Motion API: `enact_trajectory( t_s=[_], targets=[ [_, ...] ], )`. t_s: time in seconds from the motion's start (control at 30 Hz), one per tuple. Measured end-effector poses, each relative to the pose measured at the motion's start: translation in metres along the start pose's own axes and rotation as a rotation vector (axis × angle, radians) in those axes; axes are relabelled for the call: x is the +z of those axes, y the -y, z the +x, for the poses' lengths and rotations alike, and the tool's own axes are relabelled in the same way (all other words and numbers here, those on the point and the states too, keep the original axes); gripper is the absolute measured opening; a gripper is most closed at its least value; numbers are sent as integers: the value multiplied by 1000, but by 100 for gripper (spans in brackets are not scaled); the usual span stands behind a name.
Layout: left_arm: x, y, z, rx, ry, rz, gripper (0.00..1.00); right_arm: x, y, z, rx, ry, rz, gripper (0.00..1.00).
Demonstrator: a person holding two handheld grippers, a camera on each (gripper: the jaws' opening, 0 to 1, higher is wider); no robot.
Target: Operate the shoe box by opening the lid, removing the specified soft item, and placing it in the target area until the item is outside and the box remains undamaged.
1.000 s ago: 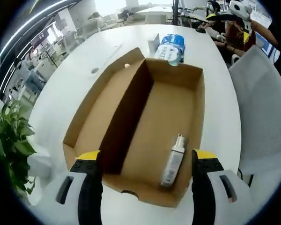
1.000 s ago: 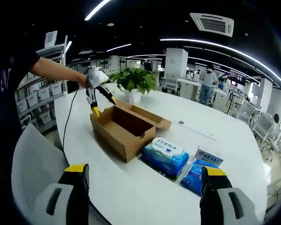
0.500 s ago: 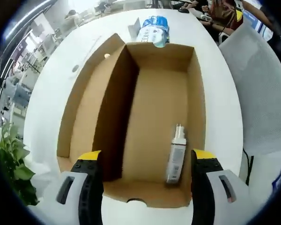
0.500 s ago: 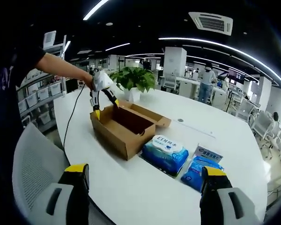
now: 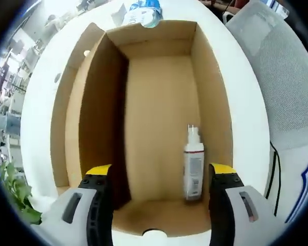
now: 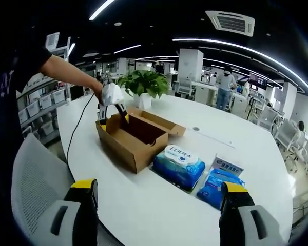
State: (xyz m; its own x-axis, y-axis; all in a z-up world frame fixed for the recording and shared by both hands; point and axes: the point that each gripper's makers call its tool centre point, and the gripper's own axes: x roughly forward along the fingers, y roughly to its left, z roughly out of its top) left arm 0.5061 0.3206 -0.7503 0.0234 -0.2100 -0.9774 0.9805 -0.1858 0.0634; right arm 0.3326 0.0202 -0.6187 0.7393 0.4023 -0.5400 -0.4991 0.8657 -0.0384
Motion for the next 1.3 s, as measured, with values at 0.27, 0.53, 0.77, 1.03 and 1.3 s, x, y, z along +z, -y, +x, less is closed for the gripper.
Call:
enact_trajectory(
  t_s=[0.27,0.53,0.77,1.03,1.3],
  targets=[
    [1,1,9,-13,-3,-11,73,0,7,4,-16,-2,7,99],
    [3,0,17,-10,4,-33,71,-1,10,3,-26,-5,11,99],
    [2,-1,20,0,17,-76,68,-5,10,3,-25,-15,12,99],
    [-5,3,22,-11,10,-83,62,-3,9,5,-23,-9,10,99],
    [-10,18,28,-51,8,-68,41,-3,6,6,-19,-10,11,99]
  ],
)
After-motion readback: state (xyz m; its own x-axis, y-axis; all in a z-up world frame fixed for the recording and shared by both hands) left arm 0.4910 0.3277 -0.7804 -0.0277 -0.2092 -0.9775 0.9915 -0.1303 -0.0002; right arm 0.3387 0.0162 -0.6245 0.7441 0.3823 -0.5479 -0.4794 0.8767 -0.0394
